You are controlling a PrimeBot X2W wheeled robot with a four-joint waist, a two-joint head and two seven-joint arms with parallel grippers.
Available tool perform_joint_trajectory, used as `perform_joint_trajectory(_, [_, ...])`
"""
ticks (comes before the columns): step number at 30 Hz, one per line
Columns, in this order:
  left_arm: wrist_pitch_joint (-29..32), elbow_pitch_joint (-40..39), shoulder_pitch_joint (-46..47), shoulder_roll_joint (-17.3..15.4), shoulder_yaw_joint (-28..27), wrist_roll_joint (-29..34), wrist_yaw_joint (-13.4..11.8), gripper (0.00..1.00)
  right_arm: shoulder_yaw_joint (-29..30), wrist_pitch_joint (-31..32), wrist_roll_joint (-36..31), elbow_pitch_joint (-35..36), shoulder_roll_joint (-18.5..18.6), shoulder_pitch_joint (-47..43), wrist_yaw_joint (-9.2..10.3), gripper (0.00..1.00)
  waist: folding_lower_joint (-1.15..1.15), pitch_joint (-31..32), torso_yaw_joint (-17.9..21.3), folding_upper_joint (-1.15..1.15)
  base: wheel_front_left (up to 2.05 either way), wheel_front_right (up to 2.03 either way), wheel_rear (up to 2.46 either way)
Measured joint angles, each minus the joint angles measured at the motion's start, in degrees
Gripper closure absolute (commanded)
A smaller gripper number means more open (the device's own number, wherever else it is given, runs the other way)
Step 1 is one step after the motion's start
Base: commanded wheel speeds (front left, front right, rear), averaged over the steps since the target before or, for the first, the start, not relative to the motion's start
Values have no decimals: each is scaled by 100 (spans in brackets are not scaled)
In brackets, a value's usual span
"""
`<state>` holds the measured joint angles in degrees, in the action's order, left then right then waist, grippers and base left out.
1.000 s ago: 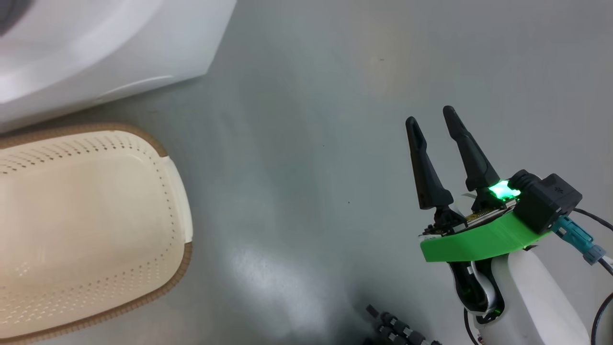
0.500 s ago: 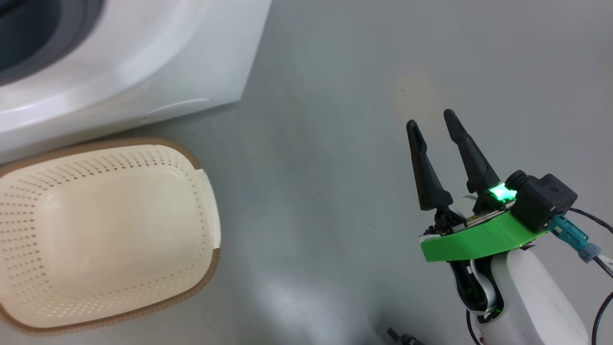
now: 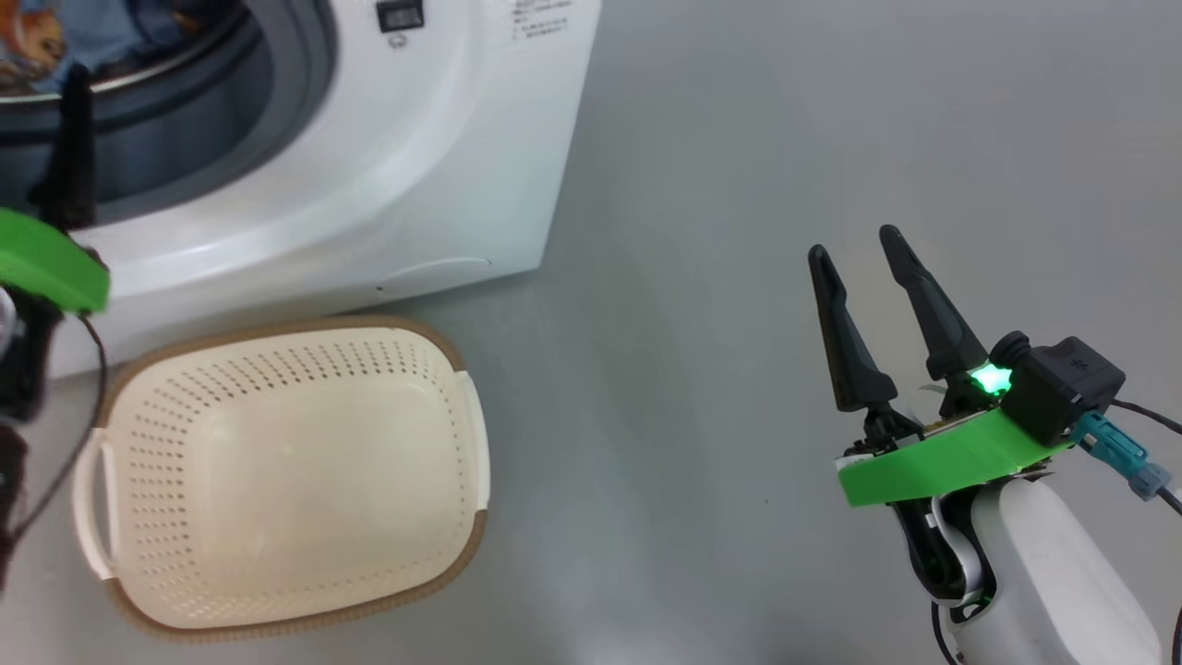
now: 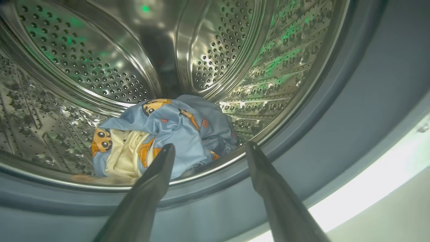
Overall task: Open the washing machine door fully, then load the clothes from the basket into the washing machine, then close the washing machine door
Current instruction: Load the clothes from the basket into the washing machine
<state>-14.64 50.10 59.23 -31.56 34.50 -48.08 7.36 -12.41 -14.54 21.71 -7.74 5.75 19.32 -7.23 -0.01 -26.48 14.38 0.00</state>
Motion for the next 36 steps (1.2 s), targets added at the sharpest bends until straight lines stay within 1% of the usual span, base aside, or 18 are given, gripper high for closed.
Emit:
perform_joint_trajectory(5, [1,-481,-737,156,-525,229,-87,0,7,0,49,-63,174,-17,0,0,0,331,-150,0,0,0,0])
perform_joint_trajectory(6, [1,-719,-1034,231,-728,346,-146,0,24,0,59,-73,221,-50,0,0,0,461,-210,0,0,0,0])
perform_joint_trajectory(11, [0,-1289,-1848,392,-1263,630,-277,0,20,0,209,-166,345,-253,0,0,0,783,-358,0,0,0,0])
perform_joint_trajectory(12, [0,-1289,-1848,392,-1263,630,-277,0,20,0,209,-166,345,-253,0,0,0,783,-358,0,0,0,0])
perform_joint_trajectory(16, [0,-1663,-2569,520,-1611,882,-346,0,5,0,309,-201,414,-283,0,0,0,1053,-457,0,0,0,0])
perform_joint_trajectory(20, [0,-2013,-3173,678,-1927,991,-396,0,1,0,364,-240,548,-484,0,0,0,1329,-543,0,0,0,0])
perform_joint_trajectory(24, [1,-2331,-3625,766,-2158,1154,-448,0,-1,0,404,-268,606,-611,0,0,0,1568,-646,0,0,0,0])
perform_joint_trajectory(29, [1,-2717,-4184,856,-2527,1199,-514,0,13,0,476,-270,700,-675,0,0,0,1812,-764,0,0,0,0])
perform_joint_trajectory(32, [1,-2942,-4529,959,-2665,1263,-590,0,25,0,532,-275,709,-811,0,0,0,1925,-826,0,0,0,0])
perform_joint_trajectory(36, [0,-3184,-4834,991,-2843,1352,-617,0,129,0,566,-269,749,-839,0,0,1,2038,-912,0,0,0,0])
